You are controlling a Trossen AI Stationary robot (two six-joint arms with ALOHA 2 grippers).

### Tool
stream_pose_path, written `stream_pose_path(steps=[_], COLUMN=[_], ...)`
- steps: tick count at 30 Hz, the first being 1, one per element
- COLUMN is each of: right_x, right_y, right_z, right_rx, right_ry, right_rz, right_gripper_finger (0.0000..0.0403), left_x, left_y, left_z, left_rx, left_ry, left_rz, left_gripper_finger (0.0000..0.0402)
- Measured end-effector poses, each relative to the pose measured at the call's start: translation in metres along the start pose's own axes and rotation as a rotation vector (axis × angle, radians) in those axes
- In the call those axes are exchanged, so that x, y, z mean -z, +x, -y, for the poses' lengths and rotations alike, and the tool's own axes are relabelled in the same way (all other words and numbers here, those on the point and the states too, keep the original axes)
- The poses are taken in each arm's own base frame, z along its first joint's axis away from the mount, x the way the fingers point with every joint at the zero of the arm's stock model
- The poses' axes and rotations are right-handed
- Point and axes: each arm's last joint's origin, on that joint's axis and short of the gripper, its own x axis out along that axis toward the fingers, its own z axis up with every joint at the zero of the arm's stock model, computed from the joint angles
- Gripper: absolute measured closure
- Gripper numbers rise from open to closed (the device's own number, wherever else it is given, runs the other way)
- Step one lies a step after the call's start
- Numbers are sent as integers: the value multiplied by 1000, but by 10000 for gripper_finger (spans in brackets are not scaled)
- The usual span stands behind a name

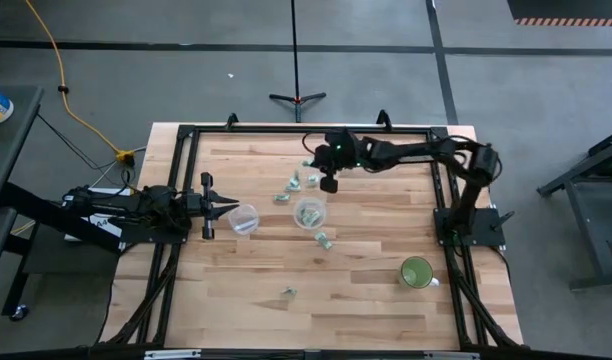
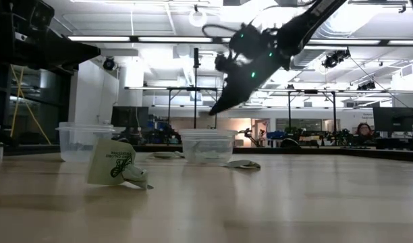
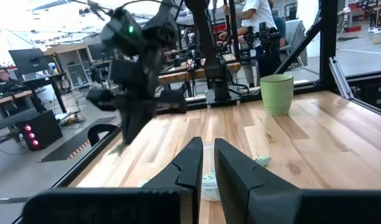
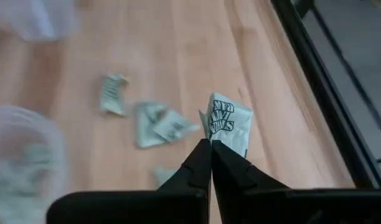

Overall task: Pick and place Stevia / Truvia into bins
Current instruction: Put the white stevia packet into the right transparent container

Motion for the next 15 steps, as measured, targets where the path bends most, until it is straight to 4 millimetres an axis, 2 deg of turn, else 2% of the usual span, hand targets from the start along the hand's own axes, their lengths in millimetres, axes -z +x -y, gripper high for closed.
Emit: stream_pose_path(steps=[3,7,11,15], right_x=[-5,-9,-8,-5], right_y=[-11,-10,-4,-3], right_z=[-16,-47,-73,-85], right_rx=[-129,-250,-277,-206], right_ry=[16,-8,-40,-1], right_rz=[-14,-39,-77,-154], right_gripper_finger=[400,401,399,394], left_x=[0,0,0,0], left_y=[0,0,0,0], left_z=[0,0,0,0], left_rx=[0,0,0,0], left_ry=[0,0,0,0], left_rz=[0,0,-1,0], left_gripper_finger=[323,323,323,323])
